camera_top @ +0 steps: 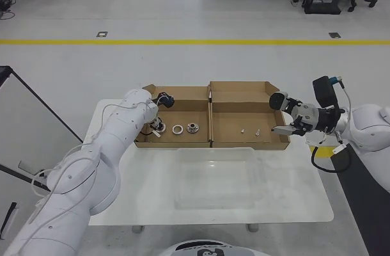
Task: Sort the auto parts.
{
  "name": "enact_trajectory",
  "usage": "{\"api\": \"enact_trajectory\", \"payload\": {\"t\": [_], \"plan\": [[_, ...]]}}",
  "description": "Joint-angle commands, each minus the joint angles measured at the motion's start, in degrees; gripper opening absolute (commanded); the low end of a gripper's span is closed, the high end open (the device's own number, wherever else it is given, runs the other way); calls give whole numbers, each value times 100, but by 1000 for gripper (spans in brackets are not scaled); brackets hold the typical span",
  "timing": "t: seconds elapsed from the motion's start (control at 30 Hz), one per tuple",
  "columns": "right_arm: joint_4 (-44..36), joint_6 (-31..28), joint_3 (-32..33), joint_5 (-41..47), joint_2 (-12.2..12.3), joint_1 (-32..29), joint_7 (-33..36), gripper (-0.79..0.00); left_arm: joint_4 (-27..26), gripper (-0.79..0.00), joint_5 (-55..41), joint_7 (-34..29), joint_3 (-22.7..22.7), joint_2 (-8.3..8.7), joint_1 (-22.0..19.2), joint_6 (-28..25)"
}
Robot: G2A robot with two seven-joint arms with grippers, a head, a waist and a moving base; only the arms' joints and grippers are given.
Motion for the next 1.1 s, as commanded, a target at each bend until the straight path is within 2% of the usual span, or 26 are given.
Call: {"api": "enact_trajectory", "payload": {"t": [0.0, 0.03, 0.07, 0.1, 0.23, 0.57, 0.7, 0.9, 1.07], "plan": [[0, 0, 0, 0, 0, 0, 0, 0, 40, -203, 23, 3, -6, -18, -8, -25], [0, 0, 0, 0, 0, 0, 0, 0, 58, -132, 33, 6, -11, -26, -15, -43], [0, 0, 0, 0, 0, 0, 0, 0, 76, -132, 44, 15, -15, -33, -20, -55], [0, 0, 0, 0, 0, 0, 0, 0, 98, -71, 44, 37, -26, -39, -26, -45], [0, 0, 0, 0, 0, 0, 0, 0, 138, 0, 50, 92, -68, -58, -74, -46], [0, 0, 0, 0, 0, 0, 0, 0, 118, 0, -55, 562, -310, 20, -396, -229], [0, 0, 0, 0, 0, 0, 0, 0, 14, 0, -364, 830, -533, 110, -498, -635], [0, 0, 0, 0, 0, 0, 0, 0, -157, 0, -1000, 963, -961, 347, -559, -1479], [0, 0, 0, 0, 0, 0, 0, 0, -313, 0, -1541, 847, -1374, 654, -517, -2199]]}}
